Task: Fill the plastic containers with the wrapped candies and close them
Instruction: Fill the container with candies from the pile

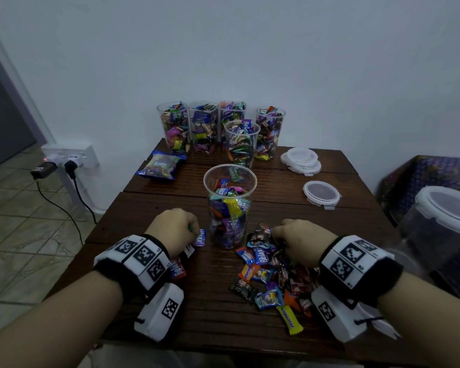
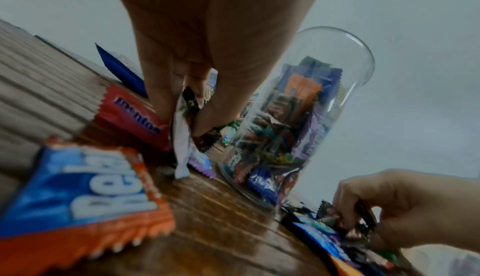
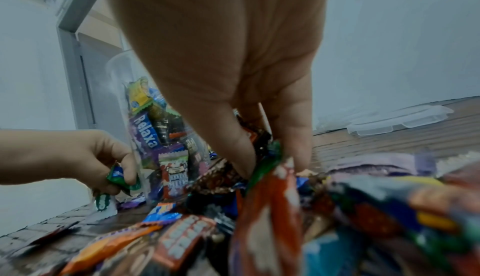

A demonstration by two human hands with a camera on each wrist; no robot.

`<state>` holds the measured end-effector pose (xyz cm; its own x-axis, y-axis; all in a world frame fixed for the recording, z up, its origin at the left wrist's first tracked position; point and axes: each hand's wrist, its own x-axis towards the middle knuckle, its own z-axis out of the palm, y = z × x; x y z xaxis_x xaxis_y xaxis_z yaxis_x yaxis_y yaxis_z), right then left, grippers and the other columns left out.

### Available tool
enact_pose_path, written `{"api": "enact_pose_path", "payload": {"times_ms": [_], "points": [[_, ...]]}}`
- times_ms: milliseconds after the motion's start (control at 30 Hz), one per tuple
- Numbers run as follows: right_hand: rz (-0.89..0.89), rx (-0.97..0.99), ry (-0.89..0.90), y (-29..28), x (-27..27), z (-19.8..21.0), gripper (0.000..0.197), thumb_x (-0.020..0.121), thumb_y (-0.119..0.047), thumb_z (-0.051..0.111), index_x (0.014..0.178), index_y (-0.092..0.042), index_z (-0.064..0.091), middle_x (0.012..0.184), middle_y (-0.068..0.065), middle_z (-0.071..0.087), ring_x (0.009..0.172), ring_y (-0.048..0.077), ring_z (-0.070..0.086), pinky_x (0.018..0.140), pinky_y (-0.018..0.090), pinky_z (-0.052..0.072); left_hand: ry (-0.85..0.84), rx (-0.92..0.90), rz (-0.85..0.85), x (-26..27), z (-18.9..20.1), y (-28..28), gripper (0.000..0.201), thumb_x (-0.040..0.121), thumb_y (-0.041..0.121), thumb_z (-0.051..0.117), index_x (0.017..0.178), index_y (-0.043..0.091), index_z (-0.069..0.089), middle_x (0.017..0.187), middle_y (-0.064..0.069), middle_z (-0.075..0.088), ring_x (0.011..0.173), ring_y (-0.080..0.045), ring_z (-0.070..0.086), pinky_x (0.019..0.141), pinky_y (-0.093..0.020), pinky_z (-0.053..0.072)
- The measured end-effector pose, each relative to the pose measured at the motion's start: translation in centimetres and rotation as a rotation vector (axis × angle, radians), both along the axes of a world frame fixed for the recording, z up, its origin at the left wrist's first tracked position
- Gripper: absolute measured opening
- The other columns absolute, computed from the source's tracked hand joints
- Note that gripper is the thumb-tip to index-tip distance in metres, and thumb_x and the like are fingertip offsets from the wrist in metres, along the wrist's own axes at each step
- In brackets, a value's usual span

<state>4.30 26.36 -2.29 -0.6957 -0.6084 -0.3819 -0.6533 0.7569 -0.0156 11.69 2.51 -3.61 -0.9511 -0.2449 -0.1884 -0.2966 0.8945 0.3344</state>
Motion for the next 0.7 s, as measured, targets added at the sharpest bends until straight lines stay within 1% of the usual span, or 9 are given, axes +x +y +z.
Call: {"api": "enact_pose_path", "payload": {"times_ms": [100,167,200,267,367,500,567,633,700], "points": [[-0.006,-0.037,0.002,0.0,0.0,0.1,0.029,0.09,-0.003,0.044,0.11,-0.018,0.058,0.112,0.005,0.05,0.109,0.026,0.053,0.08,0.029,0.041,0.058,0.103,0.046,0.2,0.4,-0.3,0.021,0.085,0.007,0.061,0.079,0.026,0.066,0.081,0.013,0.055,0.08,-0.01,0.056,0.069,-0.023,0.043],[-0.023,-0.083,0.001,0.1,0.0,0.3,0.022,0.087,-0.001,0.045,0.093,-0.021,0.054,0.106,0.003,0.05,0.105,0.025,0.053,0.078,0.028,0.04,0.113,0.157,0.077,0.2,0.9,-0.6,0.024,0.083,0.004,0.062,0.076,0.027,0.066,0.081,0.013,0.055,0.075,-0.007,0.056,0.069,-0.024,0.044],[-0.033,-0.108,-0.002,0.2,-0.1,0.4,0.022,0.086,-0.001,0.046,0.089,-0.022,0.051,0.105,0.003,0.05,0.104,0.025,0.053,0.079,0.028,0.041,0.147,0.165,0.087,0.3,1.1,-0.7,0.023,0.083,0.004,0.062,0.078,0.026,0.067,0.083,0.013,0.054,0.074,-0.005,0.054,0.069,-0.023,0.043],[-0.052,-0.152,0.001,0.4,-0.3,0.7,0.021,0.085,0.0,0.047,0.086,-0.021,0.049,0.104,0.003,0.051,0.103,0.025,0.054,0.083,0.029,0.043,0.217,0.183,0.106,0.5,1.7,-1.0,0.019,0.084,0.006,0.062,0.083,0.024,0.068,0.082,0.013,0.052,0.072,-0.002,0.049,0.069,-0.021,0.039],[-0.053,-0.201,0.019,0.6,-0.5,1.5,0.019,0.085,-0.003,0.051,0.085,-0.022,0.049,0.102,0.002,0.051,0.103,0.024,0.053,0.082,0.027,0.042,0.295,0.216,0.118,0.7,2.5,-1.4,0.018,0.084,0.008,0.064,0.08,0.026,0.066,0.084,0.011,0.052,0.075,-0.004,0.048,0.062,-0.021,0.037],[-0.072,-0.289,0.024,0.7,-0.7,2.8,0.021,0.084,-0.001,0.052,0.083,-0.022,0.051,0.106,0.003,0.057,0.098,0.02,0.054,0.083,0.029,0.045,0.376,0.241,0.122,0.9,3.3,-1.6,0.019,0.082,0.008,0.065,0.081,0.027,0.068,0.096,0.005,0.057,0.089,-0.012,0.051,0.074,-0.025,0.035],[-0.092,-0.349,0.024,0.8,-0.9,3.5,0.024,0.082,0.0,0.054,0.078,-0.024,0.051,0.097,0.0,0.056,0.092,0.018,0.053,0.077,0.026,0.044,0.43,0.277,0.121,1.0,3.6,-1.7,0.024,0.08,0.008,0.065,0.077,0.031,0.067,0.095,0.006,0.06,0.092,-0.013,0.053,0.076,-0.026,0.037],[-0.109,-0.427,0.043,0.8,-1.1,4.9,0.023,0.081,0.001,0.055,0.077,-0.021,0.054,0.084,-0.005,0.053,0.084,0.016,0.051,0.069,0.023,0.039,0.494,0.333,0.119,0.9,4.0,-1.8,0.03,0.08,0.006,0.066,0.072,0.036,0.064,0.09,0.011,0.063,0.092,-0.013,0.056,0.079,-0.027,0.041],[-0.132,-0.547,0.078,0.8,-1.4,6.9,0.022,0.08,0.002,0.057,0.078,-0.019,0.057,0.076,-0.007,0.054,0.076,0.013,0.05,0.061,0.014,0.037,0.564,0.39,0.137,0.7,4.5,-2.0,0.034,0.079,0.006,0.068,0.069,0.038,0.063,0.086,0.013,0.063,0.089,-0.014,0.058,0.08,-0.029,0.044]]}}
